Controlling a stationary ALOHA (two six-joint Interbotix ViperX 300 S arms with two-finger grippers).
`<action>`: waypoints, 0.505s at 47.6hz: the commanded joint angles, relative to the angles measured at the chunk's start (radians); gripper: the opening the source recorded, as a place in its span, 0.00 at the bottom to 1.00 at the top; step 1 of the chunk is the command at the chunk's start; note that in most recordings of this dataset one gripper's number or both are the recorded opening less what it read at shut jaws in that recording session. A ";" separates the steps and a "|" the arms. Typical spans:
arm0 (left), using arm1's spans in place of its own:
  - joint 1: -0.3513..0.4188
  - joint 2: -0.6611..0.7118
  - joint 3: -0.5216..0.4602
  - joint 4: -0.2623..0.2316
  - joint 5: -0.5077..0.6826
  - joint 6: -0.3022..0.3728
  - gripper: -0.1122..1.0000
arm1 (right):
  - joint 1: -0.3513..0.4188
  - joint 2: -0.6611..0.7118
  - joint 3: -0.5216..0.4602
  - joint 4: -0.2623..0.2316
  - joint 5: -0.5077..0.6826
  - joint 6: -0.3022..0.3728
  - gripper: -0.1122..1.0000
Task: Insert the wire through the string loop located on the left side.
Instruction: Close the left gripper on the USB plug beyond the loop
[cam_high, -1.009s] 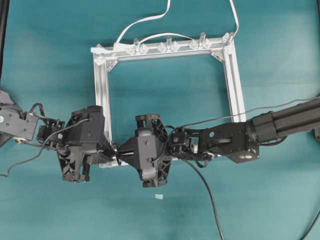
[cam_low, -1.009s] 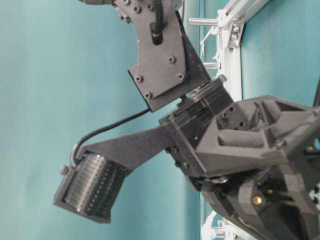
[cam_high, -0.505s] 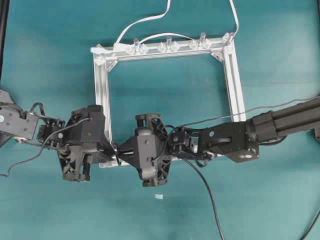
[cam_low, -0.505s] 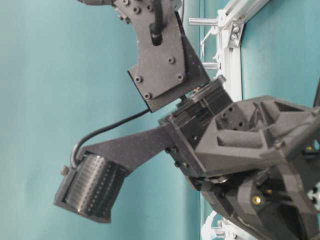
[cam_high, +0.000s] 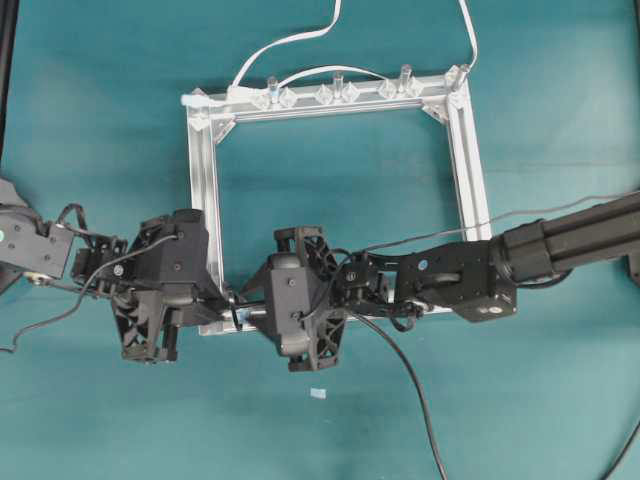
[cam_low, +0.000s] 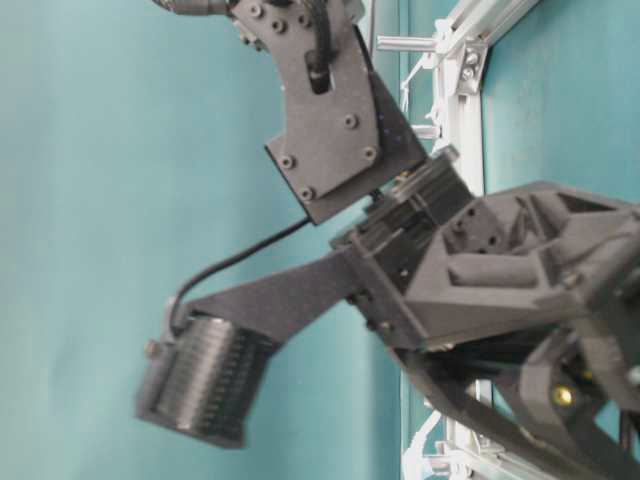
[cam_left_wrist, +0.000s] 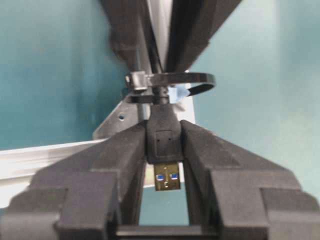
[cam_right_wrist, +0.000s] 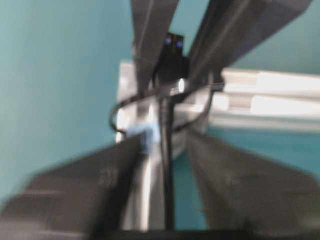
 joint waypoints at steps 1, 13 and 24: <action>0.000 -0.025 -0.014 0.002 0.009 -0.005 0.29 | 0.005 -0.023 -0.011 -0.003 -0.011 -0.002 0.71; 0.000 -0.046 -0.009 0.002 0.041 -0.005 0.29 | 0.005 -0.028 -0.006 -0.003 -0.020 -0.003 0.89; 0.000 -0.057 -0.006 0.002 0.060 -0.005 0.29 | 0.005 -0.044 0.020 -0.003 -0.018 -0.003 0.89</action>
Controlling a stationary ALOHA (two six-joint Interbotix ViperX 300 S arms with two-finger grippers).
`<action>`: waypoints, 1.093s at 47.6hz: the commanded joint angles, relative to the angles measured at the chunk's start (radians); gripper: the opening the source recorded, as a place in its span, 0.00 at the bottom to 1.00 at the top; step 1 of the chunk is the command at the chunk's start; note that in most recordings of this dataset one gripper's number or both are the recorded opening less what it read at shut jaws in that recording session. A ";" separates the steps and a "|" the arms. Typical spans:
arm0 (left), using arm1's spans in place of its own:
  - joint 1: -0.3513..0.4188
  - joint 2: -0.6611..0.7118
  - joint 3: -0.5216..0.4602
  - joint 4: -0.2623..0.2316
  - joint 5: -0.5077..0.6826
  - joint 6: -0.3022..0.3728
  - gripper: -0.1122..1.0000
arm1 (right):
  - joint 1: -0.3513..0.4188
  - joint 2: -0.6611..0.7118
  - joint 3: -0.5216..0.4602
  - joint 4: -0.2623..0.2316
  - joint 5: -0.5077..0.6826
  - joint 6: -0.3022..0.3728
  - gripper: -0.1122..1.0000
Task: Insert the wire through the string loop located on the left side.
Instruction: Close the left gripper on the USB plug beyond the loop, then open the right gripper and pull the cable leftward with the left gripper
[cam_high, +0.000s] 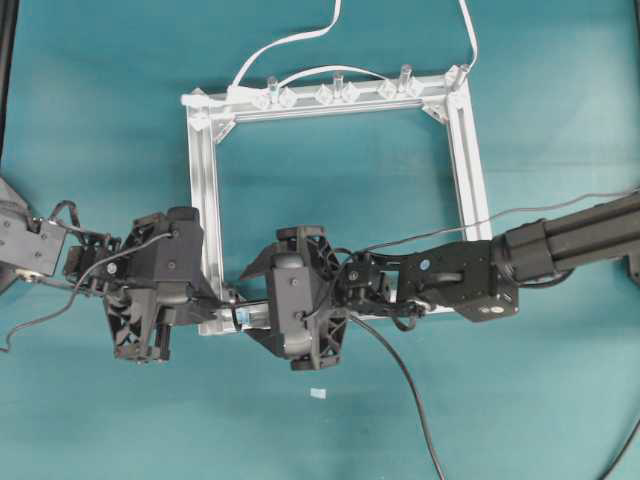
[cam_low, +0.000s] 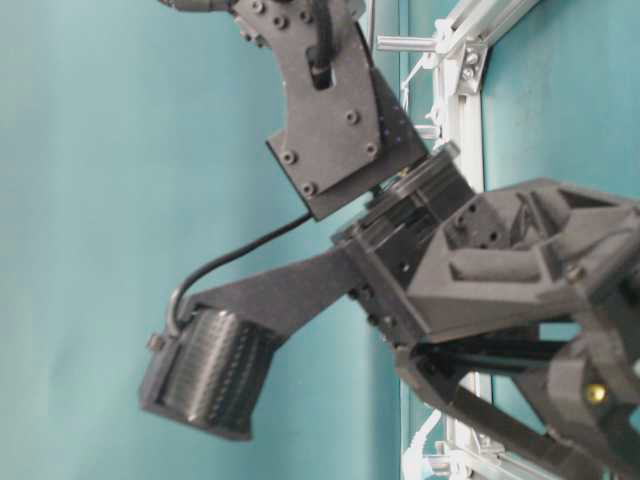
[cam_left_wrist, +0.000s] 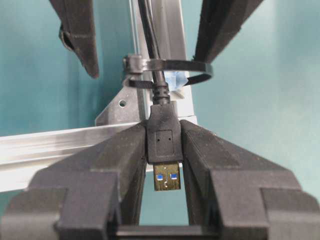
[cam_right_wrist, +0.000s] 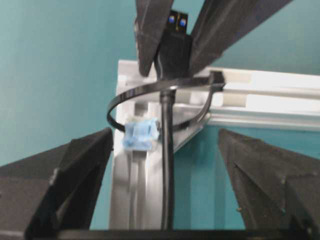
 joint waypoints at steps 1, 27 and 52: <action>0.000 -0.025 -0.006 0.000 0.009 -0.005 0.29 | 0.003 -0.048 0.003 -0.002 -0.011 -0.003 0.89; 0.000 -0.160 0.069 0.000 0.140 -0.008 0.29 | 0.003 -0.097 0.075 -0.003 -0.012 0.000 0.89; -0.002 -0.360 0.164 -0.003 0.285 -0.017 0.29 | 0.003 -0.097 0.074 -0.002 -0.014 0.000 0.89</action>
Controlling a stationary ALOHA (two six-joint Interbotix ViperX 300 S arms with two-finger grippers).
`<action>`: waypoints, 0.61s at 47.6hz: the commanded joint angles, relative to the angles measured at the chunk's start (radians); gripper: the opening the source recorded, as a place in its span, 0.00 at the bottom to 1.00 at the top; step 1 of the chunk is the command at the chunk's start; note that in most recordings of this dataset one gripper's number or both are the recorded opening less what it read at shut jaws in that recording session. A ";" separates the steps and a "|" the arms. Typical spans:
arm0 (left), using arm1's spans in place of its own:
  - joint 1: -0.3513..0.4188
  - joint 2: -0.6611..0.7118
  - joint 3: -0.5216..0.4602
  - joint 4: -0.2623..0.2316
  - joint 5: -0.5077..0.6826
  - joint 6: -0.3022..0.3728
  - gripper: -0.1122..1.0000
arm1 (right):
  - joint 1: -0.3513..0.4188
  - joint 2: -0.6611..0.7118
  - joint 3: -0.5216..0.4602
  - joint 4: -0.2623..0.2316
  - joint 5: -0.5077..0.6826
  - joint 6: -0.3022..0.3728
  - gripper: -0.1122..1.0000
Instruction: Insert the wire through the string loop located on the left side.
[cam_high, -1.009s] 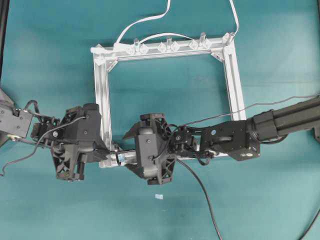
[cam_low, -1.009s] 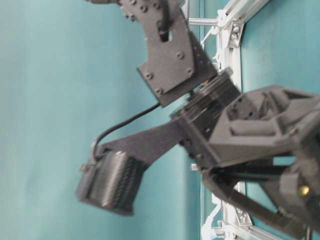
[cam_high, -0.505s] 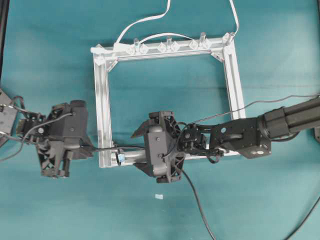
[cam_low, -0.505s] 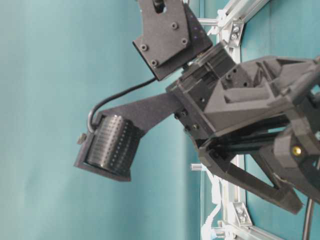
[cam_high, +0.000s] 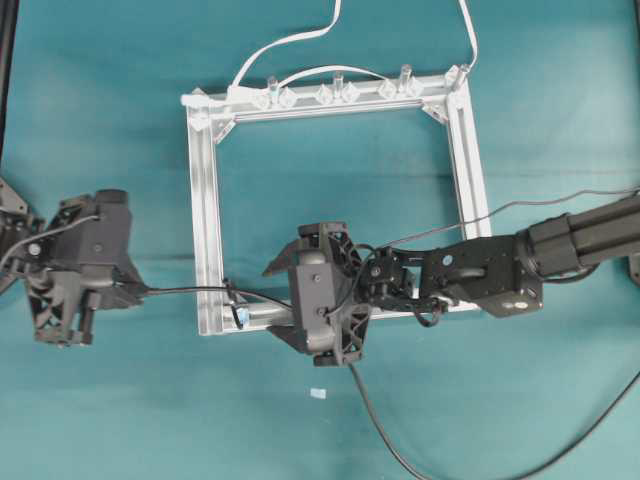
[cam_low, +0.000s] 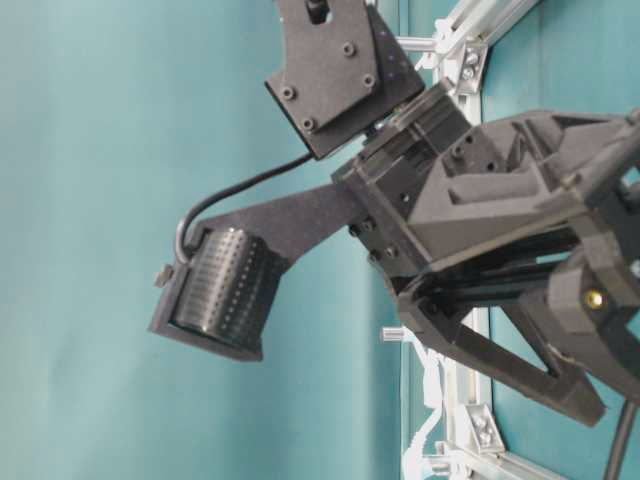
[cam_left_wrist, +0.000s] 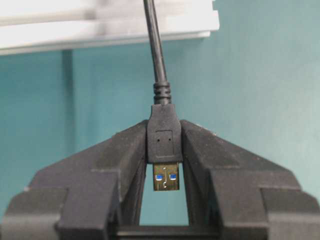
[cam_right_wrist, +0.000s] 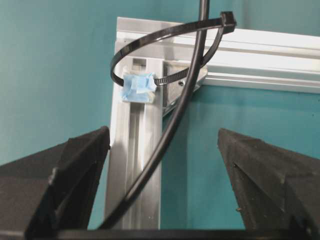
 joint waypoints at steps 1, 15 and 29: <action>-0.003 -0.037 0.003 -0.003 0.015 -0.014 0.29 | 0.003 -0.040 -0.009 -0.003 -0.011 0.002 0.89; -0.008 -0.048 0.014 0.000 -0.003 -0.037 0.29 | 0.003 -0.040 -0.009 -0.003 -0.011 0.002 0.89; -0.009 -0.044 0.026 -0.002 -0.008 -0.078 0.29 | 0.003 -0.040 -0.008 -0.003 -0.011 0.002 0.89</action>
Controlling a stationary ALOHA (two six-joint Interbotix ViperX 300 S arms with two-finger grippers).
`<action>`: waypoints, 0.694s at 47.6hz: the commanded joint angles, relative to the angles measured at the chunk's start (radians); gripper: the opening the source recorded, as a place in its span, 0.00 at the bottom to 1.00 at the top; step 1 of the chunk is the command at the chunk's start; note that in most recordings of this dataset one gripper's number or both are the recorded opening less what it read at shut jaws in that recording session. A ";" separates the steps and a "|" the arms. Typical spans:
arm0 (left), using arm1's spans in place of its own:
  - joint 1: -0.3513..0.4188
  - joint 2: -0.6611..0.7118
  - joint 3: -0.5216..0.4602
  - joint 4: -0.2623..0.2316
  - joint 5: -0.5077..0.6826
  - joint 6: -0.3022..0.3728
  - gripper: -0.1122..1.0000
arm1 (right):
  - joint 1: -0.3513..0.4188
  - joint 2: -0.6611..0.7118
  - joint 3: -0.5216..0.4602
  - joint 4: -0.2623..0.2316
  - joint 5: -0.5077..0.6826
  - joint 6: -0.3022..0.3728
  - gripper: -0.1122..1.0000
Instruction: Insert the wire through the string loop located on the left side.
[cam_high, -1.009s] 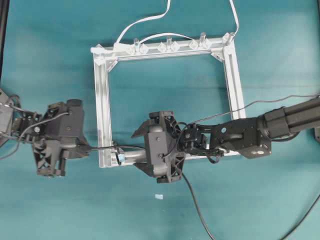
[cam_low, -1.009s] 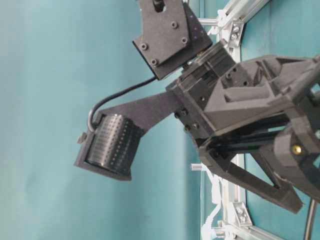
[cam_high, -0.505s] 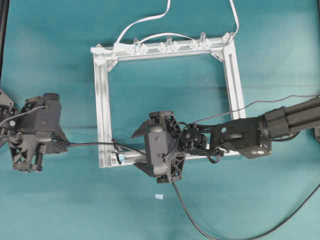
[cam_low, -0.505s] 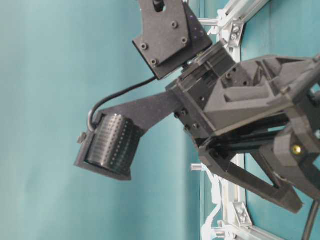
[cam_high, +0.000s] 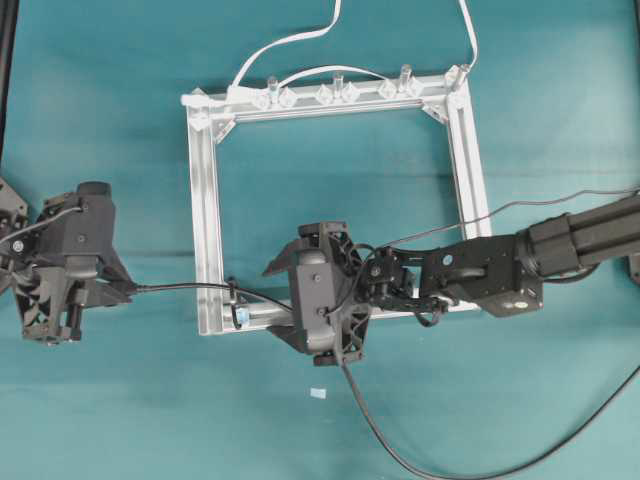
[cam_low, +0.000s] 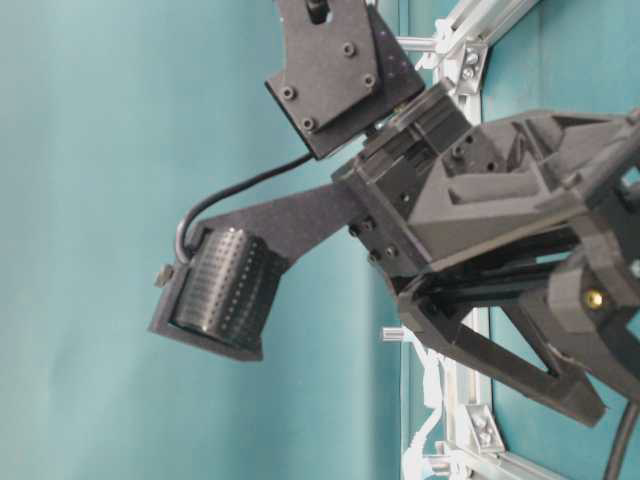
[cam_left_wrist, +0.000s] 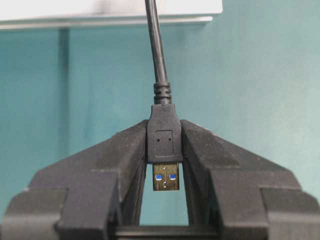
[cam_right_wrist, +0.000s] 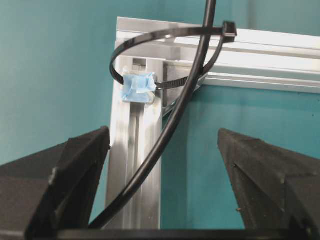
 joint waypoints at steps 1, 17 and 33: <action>-0.005 -0.002 -0.006 0.000 -0.008 -0.018 0.29 | 0.003 -0.040 -0.009 -0.003 -0.011 -0.002 0.89; -0.034 -0.002 -0.005 0.005 0.002 -0.012 0.77 | 0.003 -0.040 -0.011 -0.003 -0.011 0.002 0.89; -0.035 -0.003 -0.005 0.008 -0.005 -0.011 0.88 | 0.003 -0.040 -0.011 -0.003 -0.011 0.002 0.89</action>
